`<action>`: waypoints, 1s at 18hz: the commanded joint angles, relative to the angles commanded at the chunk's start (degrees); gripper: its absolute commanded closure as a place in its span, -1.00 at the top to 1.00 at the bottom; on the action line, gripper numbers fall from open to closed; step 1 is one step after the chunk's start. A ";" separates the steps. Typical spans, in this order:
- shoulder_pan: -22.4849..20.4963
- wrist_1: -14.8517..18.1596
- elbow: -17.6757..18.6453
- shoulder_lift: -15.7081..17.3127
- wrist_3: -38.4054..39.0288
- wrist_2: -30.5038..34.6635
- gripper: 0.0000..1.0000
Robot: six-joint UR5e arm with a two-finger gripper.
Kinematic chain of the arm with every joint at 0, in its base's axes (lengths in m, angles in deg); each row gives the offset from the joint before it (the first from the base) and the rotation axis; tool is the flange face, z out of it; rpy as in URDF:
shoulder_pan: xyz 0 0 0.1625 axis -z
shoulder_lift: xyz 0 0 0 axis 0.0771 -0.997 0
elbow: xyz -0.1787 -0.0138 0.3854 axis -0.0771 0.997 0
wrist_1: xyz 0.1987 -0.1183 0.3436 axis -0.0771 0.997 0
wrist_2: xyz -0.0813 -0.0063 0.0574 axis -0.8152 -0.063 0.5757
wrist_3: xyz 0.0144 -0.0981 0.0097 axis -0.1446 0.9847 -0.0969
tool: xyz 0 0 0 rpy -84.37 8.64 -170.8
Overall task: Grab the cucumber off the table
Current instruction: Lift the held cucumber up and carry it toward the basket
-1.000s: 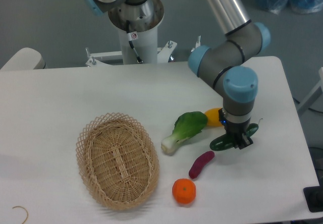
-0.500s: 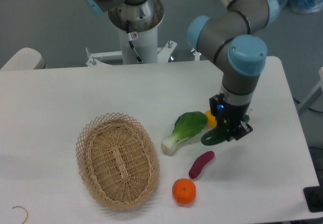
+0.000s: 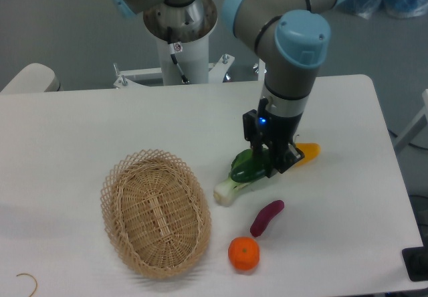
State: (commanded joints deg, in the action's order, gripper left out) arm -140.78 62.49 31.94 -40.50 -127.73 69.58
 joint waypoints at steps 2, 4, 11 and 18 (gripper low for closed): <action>0.26 0.00 -0.18 0.70 1.58 -1.58 -0.34; 0.27 -0.09 -0.35 0.70 2.03 -2.56 -0.33; 0.53 -0.18 -0.88 0.62 2.21 -2.56 -0.33; 0.53 -0.26 -0.88 0.70 2.21 -2.47 -0.33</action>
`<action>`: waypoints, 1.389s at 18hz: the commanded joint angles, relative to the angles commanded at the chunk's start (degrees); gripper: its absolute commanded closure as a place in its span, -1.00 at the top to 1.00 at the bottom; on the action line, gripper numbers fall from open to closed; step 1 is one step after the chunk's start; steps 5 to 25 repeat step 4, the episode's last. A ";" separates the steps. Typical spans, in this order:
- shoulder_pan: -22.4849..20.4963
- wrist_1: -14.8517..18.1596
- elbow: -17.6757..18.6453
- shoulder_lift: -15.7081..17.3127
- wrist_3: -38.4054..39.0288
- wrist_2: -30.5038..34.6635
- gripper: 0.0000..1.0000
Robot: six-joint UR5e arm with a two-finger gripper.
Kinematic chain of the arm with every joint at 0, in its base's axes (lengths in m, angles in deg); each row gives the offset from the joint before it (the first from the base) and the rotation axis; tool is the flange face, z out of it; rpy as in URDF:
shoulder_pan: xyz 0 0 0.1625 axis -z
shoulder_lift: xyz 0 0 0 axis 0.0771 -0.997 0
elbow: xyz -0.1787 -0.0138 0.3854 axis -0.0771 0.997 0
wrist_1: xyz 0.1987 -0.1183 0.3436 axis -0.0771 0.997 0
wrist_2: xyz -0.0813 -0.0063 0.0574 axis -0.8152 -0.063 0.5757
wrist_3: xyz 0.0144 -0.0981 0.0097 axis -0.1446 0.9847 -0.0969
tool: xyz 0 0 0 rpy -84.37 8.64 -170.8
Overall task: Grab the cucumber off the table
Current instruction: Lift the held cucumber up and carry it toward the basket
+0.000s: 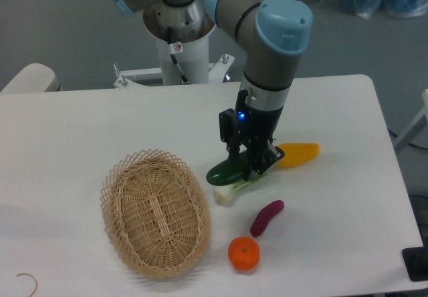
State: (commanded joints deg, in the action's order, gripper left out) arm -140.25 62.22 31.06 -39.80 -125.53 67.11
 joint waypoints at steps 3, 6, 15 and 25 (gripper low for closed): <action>-0.09 0.00 -0.09 0.00 0.00 0.00 -0.33; -0.09 0.00 -0.17 0.00 0.00 -0.09 -0.33; -0.09 0.00 -0.17 0.00 0.00 -0.09 -0.33; -0.09 0.00 -0.17 0.00 0.00 -0.09 -0.33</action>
